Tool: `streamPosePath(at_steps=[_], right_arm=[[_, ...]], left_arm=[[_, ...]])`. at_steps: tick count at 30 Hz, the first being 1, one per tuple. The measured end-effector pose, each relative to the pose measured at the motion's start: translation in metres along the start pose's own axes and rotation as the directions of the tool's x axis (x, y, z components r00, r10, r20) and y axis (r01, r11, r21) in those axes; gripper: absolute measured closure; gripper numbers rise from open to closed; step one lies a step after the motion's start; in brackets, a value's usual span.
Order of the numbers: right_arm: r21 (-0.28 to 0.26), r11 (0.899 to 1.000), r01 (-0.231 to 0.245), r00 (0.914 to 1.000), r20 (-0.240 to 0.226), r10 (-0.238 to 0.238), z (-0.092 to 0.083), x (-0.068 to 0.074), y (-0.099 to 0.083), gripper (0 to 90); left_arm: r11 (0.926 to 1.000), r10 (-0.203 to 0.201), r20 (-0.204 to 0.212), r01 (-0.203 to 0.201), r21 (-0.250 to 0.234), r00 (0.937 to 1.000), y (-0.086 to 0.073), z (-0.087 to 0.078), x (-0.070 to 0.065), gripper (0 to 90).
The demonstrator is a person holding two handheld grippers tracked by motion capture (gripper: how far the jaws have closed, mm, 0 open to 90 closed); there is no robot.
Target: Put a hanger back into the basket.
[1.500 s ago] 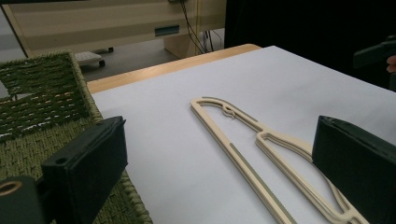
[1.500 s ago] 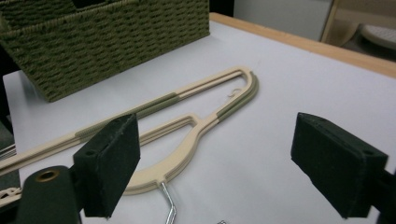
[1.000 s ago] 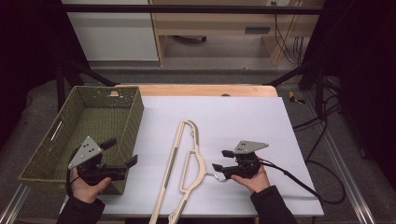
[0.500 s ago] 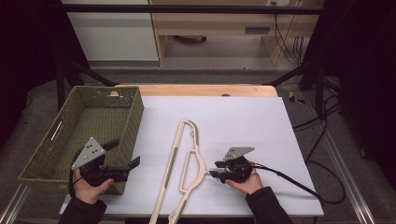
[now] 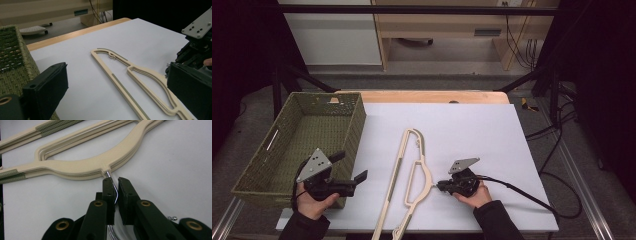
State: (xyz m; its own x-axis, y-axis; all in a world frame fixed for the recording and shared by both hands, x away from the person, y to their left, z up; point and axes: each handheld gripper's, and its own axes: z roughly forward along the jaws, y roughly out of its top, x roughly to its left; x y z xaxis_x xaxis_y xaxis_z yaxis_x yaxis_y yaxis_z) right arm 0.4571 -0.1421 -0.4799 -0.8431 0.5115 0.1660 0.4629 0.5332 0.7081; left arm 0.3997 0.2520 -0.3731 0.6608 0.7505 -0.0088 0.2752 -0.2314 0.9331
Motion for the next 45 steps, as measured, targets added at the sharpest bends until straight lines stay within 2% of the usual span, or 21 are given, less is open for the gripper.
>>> streamPosePath(at_steps=[12, 18, 20, 23, 24, 25, 26, 27, 31, 32, 33, 35, 39, 40, 42, 43, 45], right_arm=[[-0.032, 0.999, 0.007, 0.9998, -0.016, -0.007, -0.009, -0.002, 0.005, 86.6], [-0.047, 0.999, 0.012, 0.9996, -0.025, -0.013, -0.015, -0.001, 0.01, 87.6], [-0.035, 0.999, 0.02, 0.9997, -0.015, -0.021, -0.017, 0.001, 0.012, 87.8], [-0.031, 0.999, 0.039, 0.9991, -0.017, -0.039, -0.018, 0.004, 0.016, 88.0], [-0.031, 0.999, 0.039, 0.9991, -0.017, -0.039, -0.018, 0.004, 0.016, 88.0], [-0.029, 0.999, 0.035, 0.9992, -0.018, -0.036, -0.019, 0.007, 0.018, 88.2], [-0.026, 0.999, 0.037, 0.9991, -0.019, -0.038, -0.02, 0.007, 0.019, 88.3], [-0.029, 0.999, 0.036, 0.999, -0.026, -0.036, -0.02, 0.007, 0.019, 88.3], [-0.027, 0.999, 0.019, 0.9994, -0.029, -0.019, -0.022, 0.008, 0.02, 88.4], [-0.027, 0.999, 0.019, 0.9994, -0.029, -0.019, -0.022, 0.008, 0.02, 88.4], [-0.03, 0.999, 0.019, 0.9994, -0.028, -0.019, -0.024, 0.008, 0.021, 88.5], [-0.03, 0.999, 0.024, 0.9992, -0.032, -0.025, -0.025, 0.008, 0.021, 88.5], [-0.024, 0.999, 0.024, 0.9995, -0.021, -0.025, -0.026, 0.01, 0.023, 88.6], [-0.027, 0.999, 0.036, 0.9991, -0.02, -0.037, -0.026, 0.01, 0.024, 88.5], [-0.028, 0.999, 0.028, 0.9994, -0.02, -0.029, -0.026, 0.011, 0.025, 88.6], [-0.027, 0.999, 0.021, 0.9996, -0.017, -0.021, -0.027, 0.012, 0.025, 88.6], [-0.022, 0.999, 0.025, 0.9995, -0.018, -0.025, -0.027, 0.012, 0.025, 88.6]], left_arm=[[0.9995, 0.022, 0.03, -0.022, 0.023, 0.9993, 0.0, 0.01, -0.014, 3.8], [0.9978, 0.022, 0.053, -0.026, 0.062, 0.9983, -0.001, 0.024, -0.031, 4.0], [0.9973, 0.018, 0.057, -0.022, 0.07, 0.9982, -0.001, 0.028, -0.035, 4.3], [0.9915, 0.021, 0.077, -0.03, 0.127, 0.9968, -0.003, 0.047, -0.053, 4.6], [0.9915, 0.021, 0.077, -0.03, 0.127, 0.9968, -0.003, 0.047, -0.053, 5.1], [0.9866, 0.034, 0.094, -0.049, 0.156, 0.995, -0.004, 0.059, -0.064, 5.3], [0.9866, 0.034, 0.094, -0.049, 0.156, 0.995, -0.004, 0.059, -0.064, 5.3], [0.9816, 0.052, 0.109, -0.071, 0.177, 0.9926, -0.005, 0.07, -0.074, 6.3], [0.968, 0.063, 0.147, -0.097, 0.231, 0.9871, -0.007, 0.089, -0.09, 8.7], [0.968, 0.063, 0.147, -0.097, 0.231, 0.9871, -0.007, 0.089, -0.09, 9.5], [0.9584, 0.066, 0.168, -0.109, 0.264, 0.9835, -0.009, 0.1, -0.098, 11.0], [0.952, 0.063, 0.18, -0.113, 0.284, 0.9817, -0.01, 0.108, -0.102, 13.3], [0.9241, 0.075, 0.203, -0.145, 0.354, 0.9763, -0.016, 0.13, -0.115, 20.0], [0.9184, 0.078, 0.209, -0.152, 0.365, 0.9748, -0.017, 0.133, -0.116, 21.3], [0.9077, 0.092, 0.207, -0.167, 0.385, 0.974, -0.02, 0.141, -0.121, 25.2], [0.9031, 0.098, 0.212, -0.177, 0.391, 0.9722, -0.022, 0.143, -0.123, 26.9], [0.8996, 0.088, 0.215, -0.17, 0.402, 0.9727, -0.024, 0.148, -0.124, 31.8]])
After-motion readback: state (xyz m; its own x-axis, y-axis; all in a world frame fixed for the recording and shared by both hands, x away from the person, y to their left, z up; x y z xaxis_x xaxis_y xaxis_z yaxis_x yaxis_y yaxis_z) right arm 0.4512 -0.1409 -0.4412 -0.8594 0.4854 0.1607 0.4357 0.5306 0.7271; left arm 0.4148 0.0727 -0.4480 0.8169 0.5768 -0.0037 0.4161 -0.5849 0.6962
